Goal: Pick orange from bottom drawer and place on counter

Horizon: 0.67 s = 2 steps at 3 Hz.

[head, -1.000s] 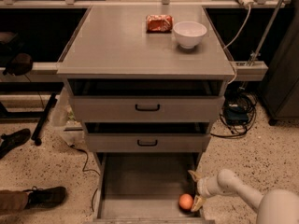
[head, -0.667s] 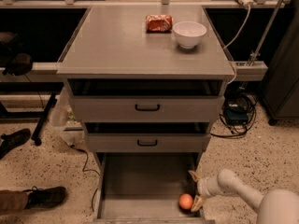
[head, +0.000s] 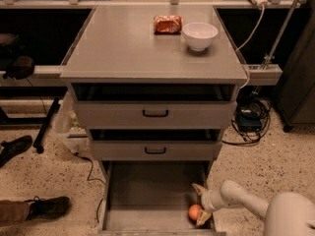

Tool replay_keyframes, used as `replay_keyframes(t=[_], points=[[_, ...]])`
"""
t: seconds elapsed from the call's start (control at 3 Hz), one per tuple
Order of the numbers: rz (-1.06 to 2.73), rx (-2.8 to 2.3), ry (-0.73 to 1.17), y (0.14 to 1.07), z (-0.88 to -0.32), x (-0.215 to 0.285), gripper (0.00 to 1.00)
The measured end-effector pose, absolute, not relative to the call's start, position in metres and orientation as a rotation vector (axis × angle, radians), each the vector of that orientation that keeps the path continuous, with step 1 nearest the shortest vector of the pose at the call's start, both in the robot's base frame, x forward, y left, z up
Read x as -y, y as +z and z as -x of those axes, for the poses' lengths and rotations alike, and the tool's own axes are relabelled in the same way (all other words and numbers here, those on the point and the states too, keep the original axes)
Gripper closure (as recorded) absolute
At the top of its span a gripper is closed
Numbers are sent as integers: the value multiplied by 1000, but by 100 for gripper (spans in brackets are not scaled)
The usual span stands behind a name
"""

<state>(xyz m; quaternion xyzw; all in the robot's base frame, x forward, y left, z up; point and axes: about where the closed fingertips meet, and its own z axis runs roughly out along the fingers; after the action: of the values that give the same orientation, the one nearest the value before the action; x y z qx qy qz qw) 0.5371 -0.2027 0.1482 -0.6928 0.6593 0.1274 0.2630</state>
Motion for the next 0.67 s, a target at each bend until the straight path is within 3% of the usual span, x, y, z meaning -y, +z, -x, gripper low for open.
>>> replay_keyframes(t=[0.67], points=[[1913, -1837, 335, 134, -534, 184, 0]])
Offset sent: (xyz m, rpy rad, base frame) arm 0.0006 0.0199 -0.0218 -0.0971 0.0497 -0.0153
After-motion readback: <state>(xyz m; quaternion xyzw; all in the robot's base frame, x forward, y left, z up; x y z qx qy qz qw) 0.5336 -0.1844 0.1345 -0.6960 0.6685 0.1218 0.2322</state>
